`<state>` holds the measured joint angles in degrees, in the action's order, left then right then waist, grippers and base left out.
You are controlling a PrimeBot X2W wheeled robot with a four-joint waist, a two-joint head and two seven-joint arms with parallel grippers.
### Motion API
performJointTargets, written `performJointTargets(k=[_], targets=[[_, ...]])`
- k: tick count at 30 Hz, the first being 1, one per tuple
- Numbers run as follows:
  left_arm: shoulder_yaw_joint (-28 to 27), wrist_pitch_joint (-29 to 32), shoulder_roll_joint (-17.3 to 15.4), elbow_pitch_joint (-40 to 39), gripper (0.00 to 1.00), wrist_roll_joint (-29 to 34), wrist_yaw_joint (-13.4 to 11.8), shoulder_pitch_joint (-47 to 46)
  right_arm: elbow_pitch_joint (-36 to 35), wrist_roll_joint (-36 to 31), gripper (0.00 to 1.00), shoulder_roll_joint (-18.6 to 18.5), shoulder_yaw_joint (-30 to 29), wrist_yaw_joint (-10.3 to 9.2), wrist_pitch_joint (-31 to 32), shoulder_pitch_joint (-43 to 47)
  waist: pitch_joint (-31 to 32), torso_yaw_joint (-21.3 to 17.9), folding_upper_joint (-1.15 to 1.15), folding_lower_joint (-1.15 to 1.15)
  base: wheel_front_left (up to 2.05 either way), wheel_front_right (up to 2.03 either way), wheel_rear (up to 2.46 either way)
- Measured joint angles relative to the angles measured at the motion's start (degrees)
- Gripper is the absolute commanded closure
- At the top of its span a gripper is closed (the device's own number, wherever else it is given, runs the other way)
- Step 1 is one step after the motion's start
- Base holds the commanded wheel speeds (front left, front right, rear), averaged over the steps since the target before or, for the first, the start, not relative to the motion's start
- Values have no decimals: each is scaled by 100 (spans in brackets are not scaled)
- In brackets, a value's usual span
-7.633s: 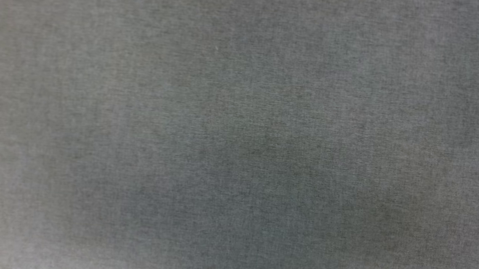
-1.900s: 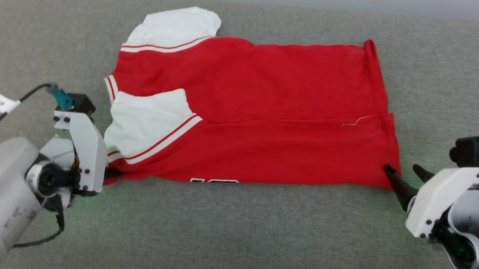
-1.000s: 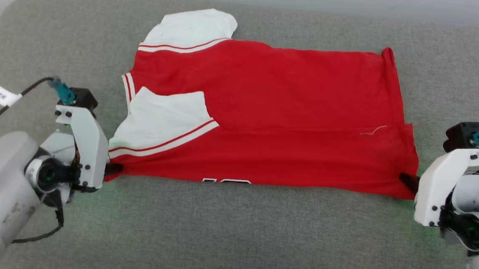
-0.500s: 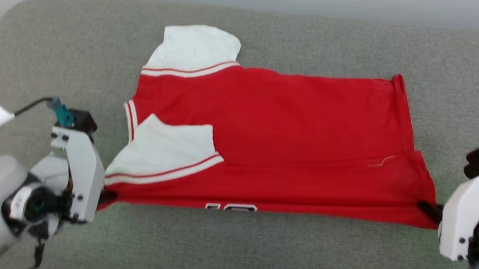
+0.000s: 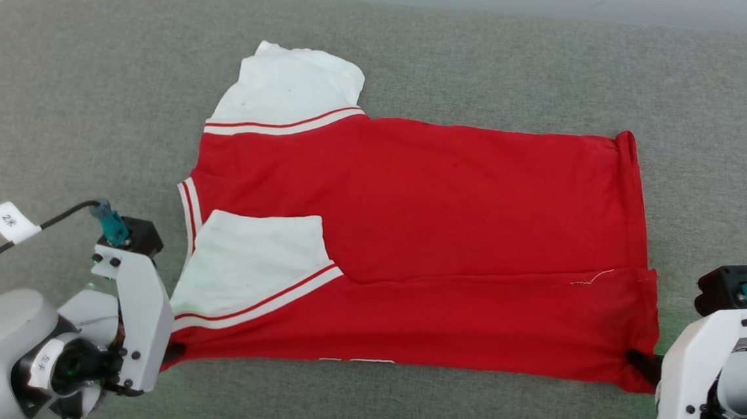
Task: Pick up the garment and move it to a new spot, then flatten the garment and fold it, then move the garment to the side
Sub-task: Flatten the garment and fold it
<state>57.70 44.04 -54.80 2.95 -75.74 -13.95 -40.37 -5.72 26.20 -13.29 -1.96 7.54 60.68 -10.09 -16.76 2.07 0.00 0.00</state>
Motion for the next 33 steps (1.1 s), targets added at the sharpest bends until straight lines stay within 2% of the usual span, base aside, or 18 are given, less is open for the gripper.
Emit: performJointTargets(k=[1,2,3,10,15,20,27,33], targets=[[5,0,-1,23,55,22,-1,0,33,3,60,3,36,0,-42,-2,3,-8,0,0,0,0,0],[3,10,-7,46,24,25,-1,-1,56,22,5,10,52,0,-94,-9,10,-15,0,0,0,0,0],[0,31,-20,48,0,24,-2,-2,81,53,0,13,65,0,-124,-19,20,-21,0,0,0,0,0],[-156,142,-304,-224,0,78,-97,-246,-68,104,0,-73,32,-1,-450,-101,91,-71,0,0,0,0,0],[-426,155,-422,-366,0,163,-112,-712,-433,85,0,-64,-1,-1,-1143,-240,51,-129,0,0,0,0,0],[-628,-230,-227,-1,0,545,245,-1289,-675,-212,0,127,78,-1,-2353,-536,-68,-253,0,0,0,0,0],[-817,-851,225,1112,0,999,877,-2075,-684,-798,0,108,600,-1,-4210,-1009,-340,-530,0,0,0,0,0],[-936,-1214,436,2201,0,1298,1432,-2783,-594,-1131,0,323,798,-1,-5164,-1177,-670,-819,0,0,0,0,0]])
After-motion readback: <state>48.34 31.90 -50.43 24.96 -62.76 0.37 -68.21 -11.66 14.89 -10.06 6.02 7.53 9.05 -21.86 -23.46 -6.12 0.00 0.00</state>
